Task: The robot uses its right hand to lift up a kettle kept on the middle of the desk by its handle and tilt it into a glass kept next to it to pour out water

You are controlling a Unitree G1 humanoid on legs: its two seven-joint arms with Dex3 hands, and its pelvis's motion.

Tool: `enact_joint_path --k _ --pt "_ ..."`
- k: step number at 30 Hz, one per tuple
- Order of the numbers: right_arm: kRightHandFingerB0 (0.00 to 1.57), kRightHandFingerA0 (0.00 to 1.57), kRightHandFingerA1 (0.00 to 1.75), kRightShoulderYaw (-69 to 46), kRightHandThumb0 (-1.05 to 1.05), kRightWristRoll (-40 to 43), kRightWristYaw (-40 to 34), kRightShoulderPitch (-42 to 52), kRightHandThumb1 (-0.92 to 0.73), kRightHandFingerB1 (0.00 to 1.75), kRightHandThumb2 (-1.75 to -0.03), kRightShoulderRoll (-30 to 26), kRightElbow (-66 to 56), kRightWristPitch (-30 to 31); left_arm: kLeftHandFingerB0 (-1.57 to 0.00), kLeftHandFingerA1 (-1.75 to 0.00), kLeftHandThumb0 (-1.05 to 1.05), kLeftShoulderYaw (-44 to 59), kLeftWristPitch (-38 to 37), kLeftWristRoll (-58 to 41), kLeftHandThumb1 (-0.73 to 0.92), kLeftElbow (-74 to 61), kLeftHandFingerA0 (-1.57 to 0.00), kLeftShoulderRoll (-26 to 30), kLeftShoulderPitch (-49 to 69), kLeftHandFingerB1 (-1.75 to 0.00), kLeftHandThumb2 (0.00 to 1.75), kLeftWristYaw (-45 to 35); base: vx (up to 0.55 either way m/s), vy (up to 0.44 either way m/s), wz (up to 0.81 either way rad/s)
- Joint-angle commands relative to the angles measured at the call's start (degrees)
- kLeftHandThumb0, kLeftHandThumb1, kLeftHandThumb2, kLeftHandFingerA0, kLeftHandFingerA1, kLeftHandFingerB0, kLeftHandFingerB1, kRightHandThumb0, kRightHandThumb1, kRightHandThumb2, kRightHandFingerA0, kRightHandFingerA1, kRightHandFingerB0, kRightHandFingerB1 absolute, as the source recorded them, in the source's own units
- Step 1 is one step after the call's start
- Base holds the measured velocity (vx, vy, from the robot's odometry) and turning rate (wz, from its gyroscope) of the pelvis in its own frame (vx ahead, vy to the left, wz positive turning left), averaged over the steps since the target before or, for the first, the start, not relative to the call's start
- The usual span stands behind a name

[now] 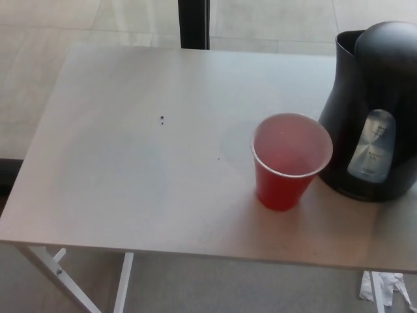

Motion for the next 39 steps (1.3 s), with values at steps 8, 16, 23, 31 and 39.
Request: enact_joint_path --k 8,16,23,31,39 --pt "0.0 0.0 0.0 7.54 -0.89 7.32 20.93 6.53 -0.52 0.0 -0.78 -13.09 -7.75 5.68 -0.28 -0.6 -0.68 0.1 -0.72 0.25 0.62 1.15 -0.48 0.2 -0.4 -0.52 0.98 0.84 0.0 0.0 0.0" --pt "0.0 0.0 0.0 9.48 -1.0 7.28 23.78 10.09 -0.62 0.0 -0.6 -18.26 -12.91 8.65 -0.27 -0.6 -0.7 0.07 -0.43 0.21 0.62 0.68 -0.49 0.05 -0.03 -0.52 0.99 0.62 0.0 0.0 0.0" --pt "0.0 0.0 0.0 9.84 -1.0 8.1 24.02 10.36 -0.62 0.0 -0.6 -19.15 -13.27 9.56 -0.27 -0.6 -0.7 -0.11 -0.4 0.34 0.62 0.83 -0.49 -0.13 -0.32 -0.52 0.99 0.78 0.0 0.0 0.0" --pt "0.0 0.0 0.0 -6.1 -0.99 21.39 41.35 31.43 -0.63 0.0 -0.6 -26.6 -29.31 12.47 -0.31 -0.59 -0.69 0.18 -0.11 0.01 0.61 0.55 -0.47 -0.31 -0.5 -0.53 0.98 0.99 0.0 0.0 0.01" --pt "0.0 0.0 0.12 -22.01 -0.97 33.06 56.13 47.85 -0.43 0.21 -0.72 -27.83 -28.38 14.56 -0.38 -0.48 -0.71 0.22 -0.79 0.28 0.78 2.47 -0.57 0.03 -0.75 -0.41 0.64 1.14 0.0 0.0 0.0"
